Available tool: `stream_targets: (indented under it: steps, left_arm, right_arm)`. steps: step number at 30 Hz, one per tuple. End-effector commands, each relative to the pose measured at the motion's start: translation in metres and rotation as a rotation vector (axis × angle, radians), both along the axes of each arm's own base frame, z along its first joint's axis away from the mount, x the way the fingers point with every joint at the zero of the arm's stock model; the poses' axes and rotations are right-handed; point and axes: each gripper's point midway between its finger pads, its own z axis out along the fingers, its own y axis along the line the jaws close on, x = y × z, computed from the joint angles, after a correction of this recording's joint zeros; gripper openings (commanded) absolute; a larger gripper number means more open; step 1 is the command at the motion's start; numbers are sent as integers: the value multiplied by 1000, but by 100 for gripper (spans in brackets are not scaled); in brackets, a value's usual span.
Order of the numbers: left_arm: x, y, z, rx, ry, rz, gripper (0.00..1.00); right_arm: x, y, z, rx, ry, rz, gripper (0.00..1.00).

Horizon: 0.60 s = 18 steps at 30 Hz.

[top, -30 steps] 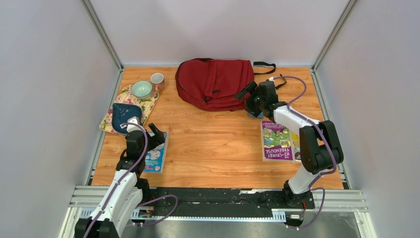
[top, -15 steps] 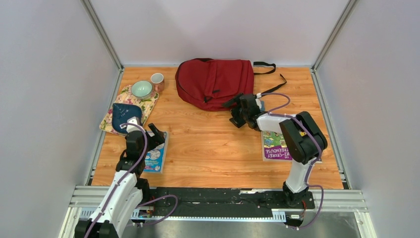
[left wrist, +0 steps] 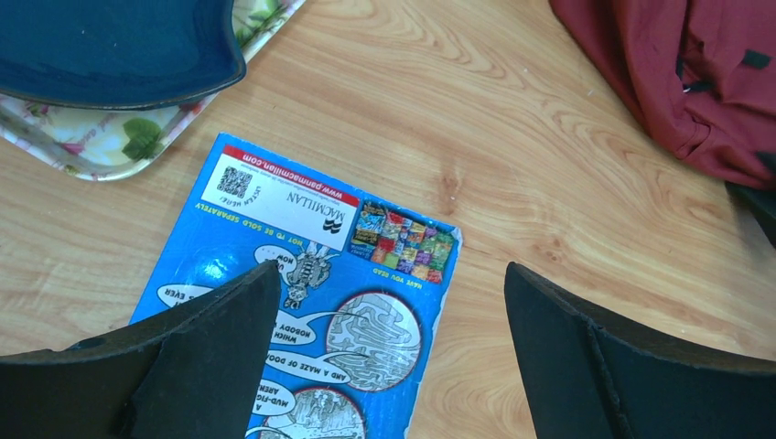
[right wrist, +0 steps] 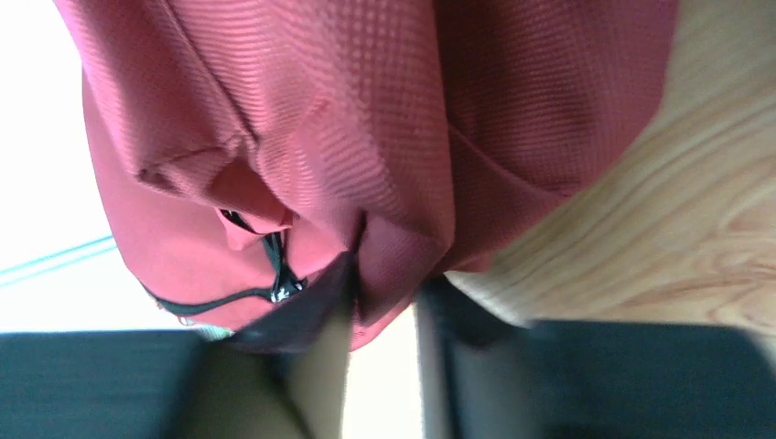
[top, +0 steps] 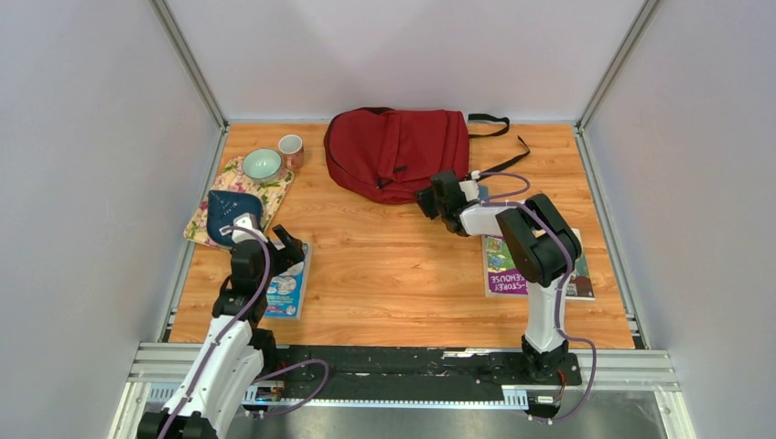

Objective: Pack the student bag
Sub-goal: Move the student bag to the center of the board.

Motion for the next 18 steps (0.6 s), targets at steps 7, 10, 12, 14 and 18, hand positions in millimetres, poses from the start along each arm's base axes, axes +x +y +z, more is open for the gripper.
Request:
stream_targets:
  steps: [7, 10, 12, 14, 18]
  left_arm:
    - [13, -9, 42, 26, -105, -86, 99]
    - [13, -10, 46, 27, -113, -93, 99]
    - [13, -14, 51, 19, -124, -111, 99]
    - [13, -20, 57, -2, -145, -142, 99]
    - [20, -33, 85, -34, -194, -200, 99]
  right_arm:
    - [8, 4, 54, -107, -157, 130, 0]
    - [16, 8, 113, -162, -280, 208, 0]
    - [17, 4, 162, -184, -356, 222, 0]
    - [9, 1, 202, -243, -434, 288, 0]
    - [-16, -14, 257, -352, -508, 368, 0]
